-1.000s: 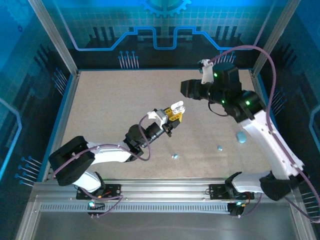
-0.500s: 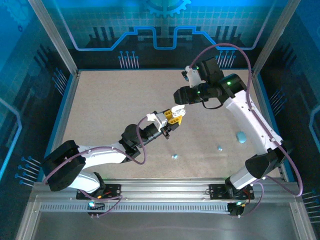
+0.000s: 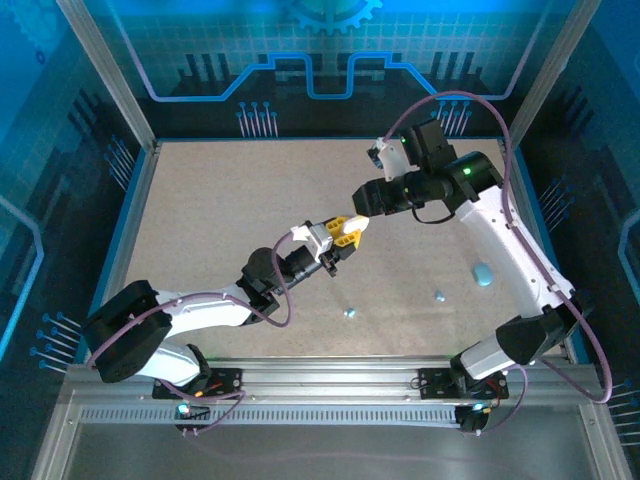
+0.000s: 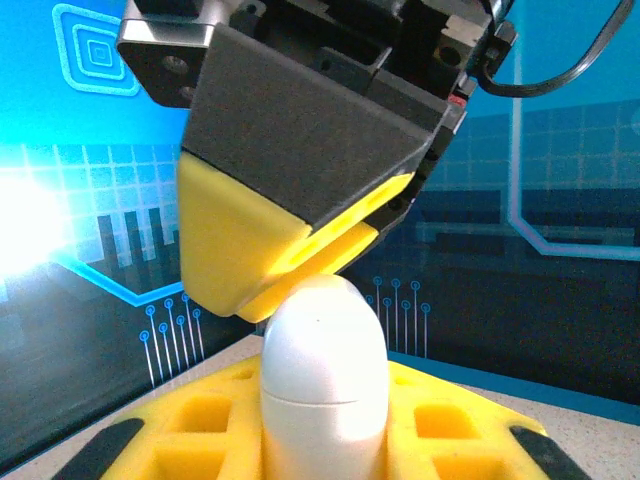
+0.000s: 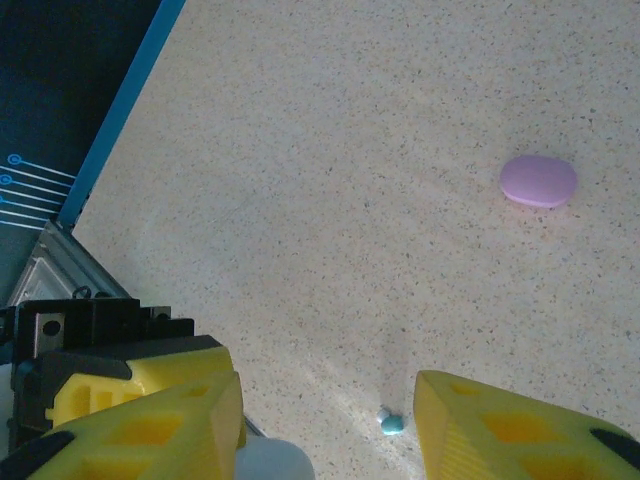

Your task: Insert wireless bluetooth earbuds into charging case

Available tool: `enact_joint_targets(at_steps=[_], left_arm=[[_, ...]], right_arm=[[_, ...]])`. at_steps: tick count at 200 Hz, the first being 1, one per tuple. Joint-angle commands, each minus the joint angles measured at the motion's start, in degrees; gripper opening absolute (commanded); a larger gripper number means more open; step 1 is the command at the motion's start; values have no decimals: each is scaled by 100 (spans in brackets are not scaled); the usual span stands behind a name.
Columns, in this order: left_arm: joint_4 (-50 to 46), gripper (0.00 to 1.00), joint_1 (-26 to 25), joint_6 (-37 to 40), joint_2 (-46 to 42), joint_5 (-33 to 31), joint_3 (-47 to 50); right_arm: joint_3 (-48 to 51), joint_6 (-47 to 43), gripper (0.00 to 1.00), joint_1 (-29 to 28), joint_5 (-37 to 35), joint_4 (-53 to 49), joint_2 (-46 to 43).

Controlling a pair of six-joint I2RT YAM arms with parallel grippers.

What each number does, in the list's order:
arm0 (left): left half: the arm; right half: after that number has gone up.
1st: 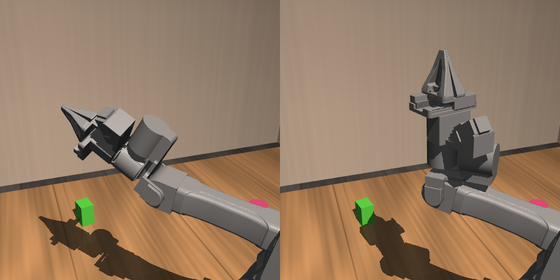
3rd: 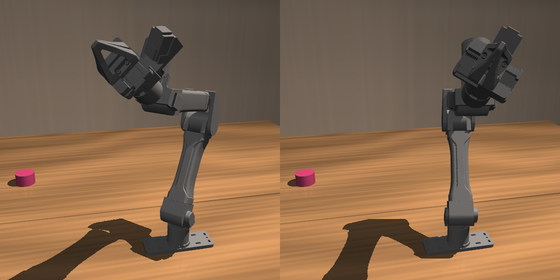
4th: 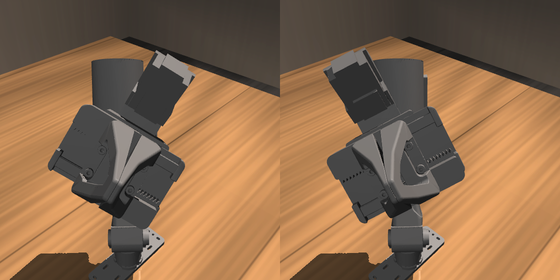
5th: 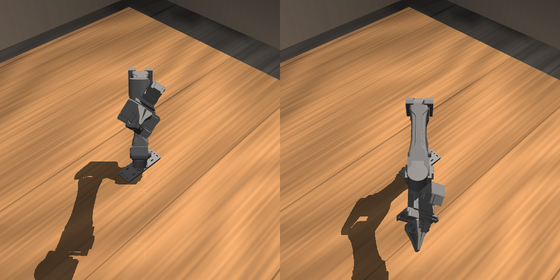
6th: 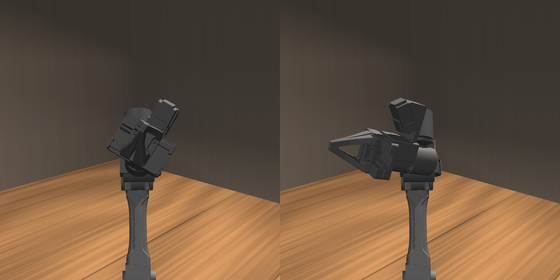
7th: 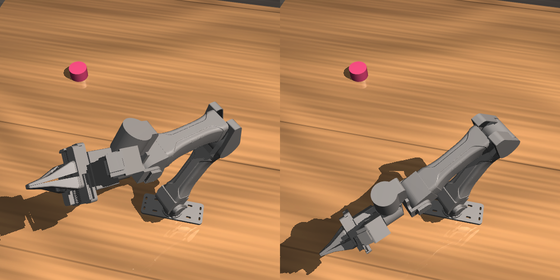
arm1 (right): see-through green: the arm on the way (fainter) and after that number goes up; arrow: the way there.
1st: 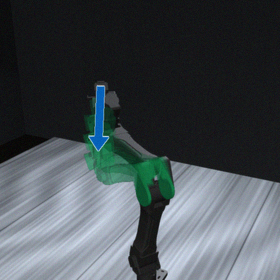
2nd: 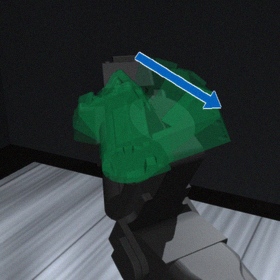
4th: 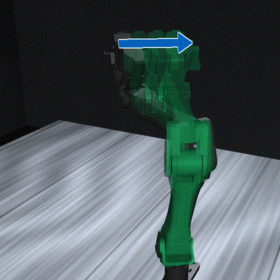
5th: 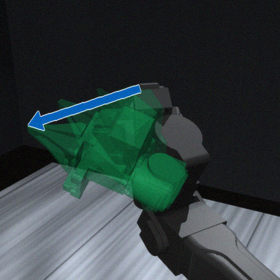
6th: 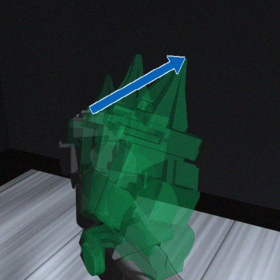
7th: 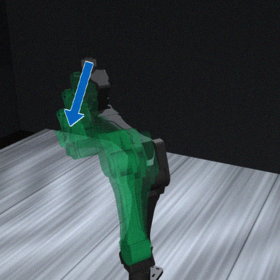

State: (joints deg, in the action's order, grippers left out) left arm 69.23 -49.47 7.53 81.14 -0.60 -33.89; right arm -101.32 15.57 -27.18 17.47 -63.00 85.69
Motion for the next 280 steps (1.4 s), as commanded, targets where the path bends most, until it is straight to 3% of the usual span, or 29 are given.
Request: enact_joint_targets(at_steps=[1,40,69,100,124,154,199,280], left_arm=[[214,23,39,-50,-116,-105,14],[-152,22,105,-275,-205,-397,21],[-864,22,523,-1390,-406,-595,146],[-2522,23,1058,-2723,-639,-567,64],[-3739,24,1553,-3871,-547,-275,-122],[-4371,22,2139,-4992,97,745,-419],[-4891,23,2277,-5320,1063,1386,-1059],[-5310,24,2389,-5506,2266,1596,-1803]], right_arm=[[90,9,50,93,117,-42,-166],[366,404,54,253,-789,312,-553],[1188,999,56,780,-1210,970,-1205],[2207,1617,57,1312,-1167,1725,-1853],[2616,1895,58,1587,-1077,1883,-2047],[2766,2131,58,1776,-685,1919,-1958],[2781,2178,58,1812,-495,1822,-1819],[3056,2283,58,1928,-640,1757,-1902]])
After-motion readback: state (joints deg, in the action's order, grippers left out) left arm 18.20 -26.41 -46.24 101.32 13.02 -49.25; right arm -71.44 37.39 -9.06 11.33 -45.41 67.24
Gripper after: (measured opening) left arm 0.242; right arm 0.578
